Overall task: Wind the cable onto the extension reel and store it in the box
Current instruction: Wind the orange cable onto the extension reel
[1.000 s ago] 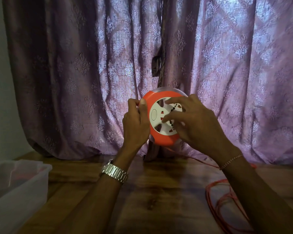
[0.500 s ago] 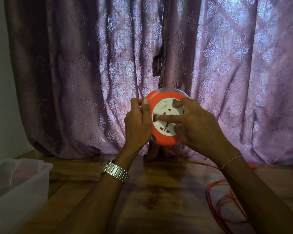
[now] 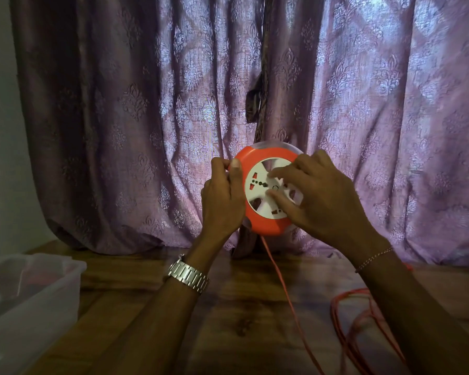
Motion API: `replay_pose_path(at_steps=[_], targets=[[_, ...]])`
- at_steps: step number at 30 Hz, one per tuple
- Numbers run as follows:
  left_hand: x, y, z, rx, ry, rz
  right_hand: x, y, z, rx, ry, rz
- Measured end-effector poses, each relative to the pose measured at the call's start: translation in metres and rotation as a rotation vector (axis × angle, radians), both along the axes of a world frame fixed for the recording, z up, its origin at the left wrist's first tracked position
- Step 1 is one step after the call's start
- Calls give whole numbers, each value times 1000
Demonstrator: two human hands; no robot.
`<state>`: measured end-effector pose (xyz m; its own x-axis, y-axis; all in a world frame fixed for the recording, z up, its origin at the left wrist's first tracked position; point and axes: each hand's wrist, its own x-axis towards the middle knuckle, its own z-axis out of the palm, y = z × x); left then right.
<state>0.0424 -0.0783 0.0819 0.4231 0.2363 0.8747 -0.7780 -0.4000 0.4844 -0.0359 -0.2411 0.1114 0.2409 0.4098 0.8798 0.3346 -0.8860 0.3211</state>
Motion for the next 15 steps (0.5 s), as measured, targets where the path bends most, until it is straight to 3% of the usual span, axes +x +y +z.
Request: replay_pose_path(at_steps=[3, 7, 15], targets=[[1, 2, 1, -4, 12, -4, 1, -6, 4, -151, 108, 49], [0, 2, 1, 0, 15, -9, -2, -2, 3, -192, 258, -24], [-2, 0, 1, 29, -15, -7, -1, -1, 3, -217, 168, -225]])
